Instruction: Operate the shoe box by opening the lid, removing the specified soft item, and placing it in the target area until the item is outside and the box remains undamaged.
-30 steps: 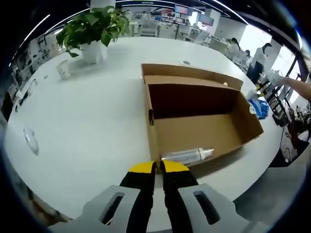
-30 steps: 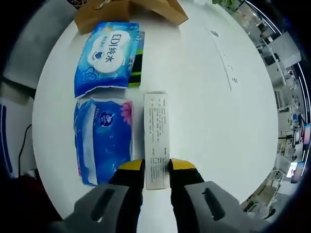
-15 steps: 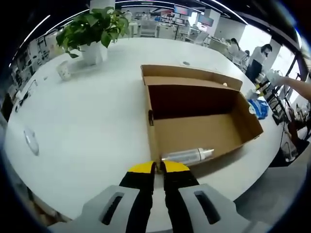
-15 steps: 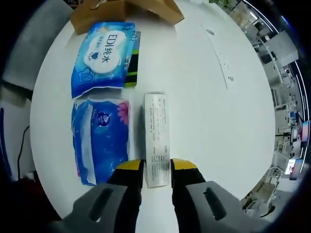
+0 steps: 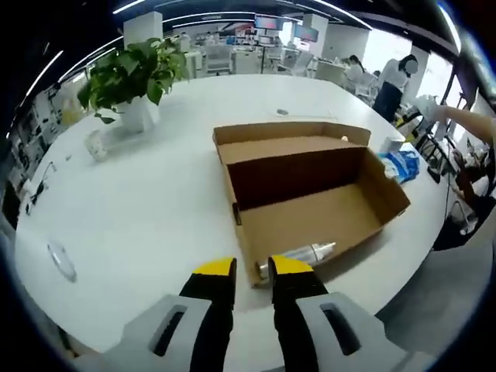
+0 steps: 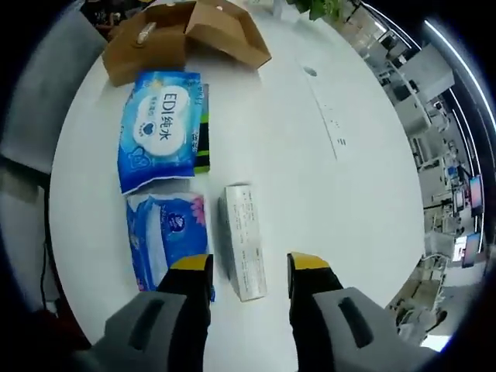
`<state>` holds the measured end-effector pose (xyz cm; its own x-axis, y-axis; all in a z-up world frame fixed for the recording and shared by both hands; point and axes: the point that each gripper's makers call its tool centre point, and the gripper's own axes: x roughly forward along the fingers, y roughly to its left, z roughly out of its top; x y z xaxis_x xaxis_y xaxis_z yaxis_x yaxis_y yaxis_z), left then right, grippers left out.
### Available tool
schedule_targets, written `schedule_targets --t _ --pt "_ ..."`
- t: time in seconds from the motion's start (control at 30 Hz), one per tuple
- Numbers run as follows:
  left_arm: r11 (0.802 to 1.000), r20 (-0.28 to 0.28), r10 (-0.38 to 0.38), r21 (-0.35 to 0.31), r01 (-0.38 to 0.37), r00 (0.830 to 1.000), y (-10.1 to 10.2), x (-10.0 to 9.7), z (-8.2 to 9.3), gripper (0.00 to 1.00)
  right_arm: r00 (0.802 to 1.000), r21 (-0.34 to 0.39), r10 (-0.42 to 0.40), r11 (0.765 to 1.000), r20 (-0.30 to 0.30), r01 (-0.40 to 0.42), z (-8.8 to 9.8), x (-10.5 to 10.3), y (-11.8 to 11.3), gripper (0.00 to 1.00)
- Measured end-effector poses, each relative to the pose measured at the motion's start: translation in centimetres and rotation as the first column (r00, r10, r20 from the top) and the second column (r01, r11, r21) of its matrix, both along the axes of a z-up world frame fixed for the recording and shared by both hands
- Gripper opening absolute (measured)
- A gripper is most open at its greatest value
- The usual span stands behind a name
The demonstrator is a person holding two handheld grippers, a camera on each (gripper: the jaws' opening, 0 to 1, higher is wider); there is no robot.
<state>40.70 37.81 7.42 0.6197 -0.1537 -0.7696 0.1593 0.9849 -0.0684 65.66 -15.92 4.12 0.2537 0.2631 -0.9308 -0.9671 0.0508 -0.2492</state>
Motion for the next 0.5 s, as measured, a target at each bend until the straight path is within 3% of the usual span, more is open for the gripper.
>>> schedule_targets --t 0.2,0.3,0.5 --pt "0.992 -0.013 -0.128 -0.003 0.128 0.992 -1.3 0.8 0.8 0.17 0.998 0.105 -0.055 0.993 0.008 0.054 2.0 -1.3 1.3 0.43" --pt "0.974 -0.04 -0.226 0.015 0.227 0.973 -2.0 1.1 0.7 0.18 0.997 0.158 -0.082 0.984 -0.002 0.081 3.0 -2.5 2.1 0.46" --pt "0.937 -0.059 -0.347 0.033 0.349 0.936 -2.9 2.3 0.8 0.22 0.989 0.243 -0.147 0.958 -0.025 0.149 4.4 -4.8 3.5 0.55"
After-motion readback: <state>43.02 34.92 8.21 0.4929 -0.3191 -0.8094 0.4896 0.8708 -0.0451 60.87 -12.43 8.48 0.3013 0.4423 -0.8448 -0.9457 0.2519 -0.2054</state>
